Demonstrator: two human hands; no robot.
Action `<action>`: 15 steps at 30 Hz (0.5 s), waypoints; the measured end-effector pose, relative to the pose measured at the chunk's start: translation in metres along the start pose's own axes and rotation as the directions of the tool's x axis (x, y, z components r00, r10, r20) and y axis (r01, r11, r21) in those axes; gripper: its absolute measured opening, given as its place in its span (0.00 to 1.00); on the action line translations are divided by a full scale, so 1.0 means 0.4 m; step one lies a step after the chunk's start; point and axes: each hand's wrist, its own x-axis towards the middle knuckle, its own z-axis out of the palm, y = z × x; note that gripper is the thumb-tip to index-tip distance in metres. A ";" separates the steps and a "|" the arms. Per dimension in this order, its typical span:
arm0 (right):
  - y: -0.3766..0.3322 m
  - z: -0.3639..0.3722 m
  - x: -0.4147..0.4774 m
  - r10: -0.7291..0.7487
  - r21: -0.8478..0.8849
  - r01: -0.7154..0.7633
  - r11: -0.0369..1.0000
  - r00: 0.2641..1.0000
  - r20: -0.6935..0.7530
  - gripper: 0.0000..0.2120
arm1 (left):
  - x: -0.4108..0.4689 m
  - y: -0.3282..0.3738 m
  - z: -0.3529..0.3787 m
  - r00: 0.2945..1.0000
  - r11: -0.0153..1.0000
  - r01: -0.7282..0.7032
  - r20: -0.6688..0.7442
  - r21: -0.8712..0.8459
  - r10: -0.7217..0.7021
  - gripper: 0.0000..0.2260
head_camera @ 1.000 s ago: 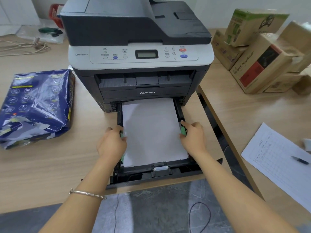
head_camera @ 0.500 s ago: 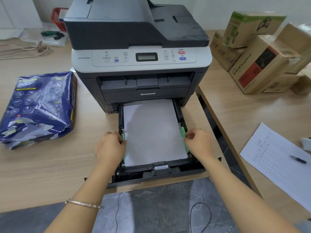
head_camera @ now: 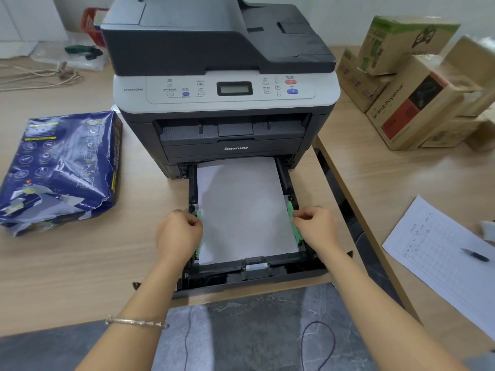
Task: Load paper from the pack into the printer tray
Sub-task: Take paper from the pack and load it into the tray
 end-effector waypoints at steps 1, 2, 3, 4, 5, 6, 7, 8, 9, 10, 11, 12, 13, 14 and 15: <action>0.000 0.000 0.000 -0.006 -0.001 0.006 1.000 1.000 0.006 0.11 | -0.001 0.002 0.000 1.000 1.000 0.001 -0.002 -0.001 -0.001 0.12; 0.000 -0.001 0.001 -0.010 -0.003 0.010 1.000 1.000 0.013 0.11 | -0.002 0.003 0.001 1.000 1.000 0.002 -0.004 -0.002 -0.002 0.12; 0.001 -0.004 0.001 -0.015 -0.006 0.015 1.000 1.000 0.021 0.11 | -0.001 0.002 0.003 1.000 1.000 0.001 -0.005 -0.002 -0.001 0.11; 0.003 -0.007 0.001 -0.019 -0.012 0.020 1.000 0.999 0.035 0.11 | 0.000 0.000 0.005 1.000 1.000 -0.002 -0.005 0.000 0.002 0.11; 0.006 -0.013 0.002 -0.023 -0.024 0.024 0.999 0.998 0.053 0.12 | 0.002 -0.003 0.005 1.000 1.000 -0.004 0.002 0.004 0.004 0.11; 0.009 -0.019 0.001 -0.027 -0.045 0.030 0.999 0.996 0.080 0.13 | 0.004 -0.008 0.004 1.000 1.000 -0.009 0.018 0.010 0.009 0.11; 0.010 -0.027 0.000 -0.031 -0.071 0.039 0.997 0.993 0.114 0.14 | 0.006 -0.014 0.001 0.999 1.000 -0.012 0.042 0.014 0.011 0.11; 0.010 -0.036 -0.002 -0.036 -0.101 0.052 0.994 0.988 0.149 0.16 | 0.008 -0.019 -0.004 0.998 1.000 -0.010 0.063 0.012 0.009 0.10; 0.009 -0.044 -0.004 -0.041 -0.128 0.064 0.990 0.983 0.176 0.16 | 0.010 -0.022 -0.009 0.997 1.000 -0.007 0.076 0.007 0.006 0.09; 0.007 -0.051 -0.005 -0.047 -0.146 0.076 0.986 0.981 0.190 0.17 | 0.011 -0.024 -0.015 0.997 1.000 -0.003 0.072 0.000 0.003 0.08; 0.005 -0.055 -0.008 -0.052 -0.157 0.083 0.984 0.980 0.192 0.17 | 0.013 -0.025 -0.019 0.998 1.000 0.004 0.060 -0.010 -0.003 0.08; 0.002 -0.058 -0.010 -0.059 -0.161 0.089 0.983 0.981 0.183 0.17 | 0.015 -0.025 -0.021 0.999 1.000 0.009 0.043 -0.018 -0.008 0.08; 0.000 -0.060 -0.013 -0.065 -0.159 0.093 0.983 0.983 0.170 0.17 | 0.018 -0.025 -0.020 1.000 1.000 0.013 0.028 -0.026 -0.012 0.08; -0.004 -0.062 -0.016 -0.077 -0.149 0.102 0.984 0.984 0.161 0.17 | 0.018 -0.024 -0.020 1.000 0.999 0.010 0.015 -0.035 -0.009 0.08; -0.008 -0.064 -0.020 -0.096 -0.136 0.119 0.984 0.982 0.161 0.16 | 0.017 -0.019 -0.021 1.000 0.999 0.001 0.001 -0.044 -0.001 0.08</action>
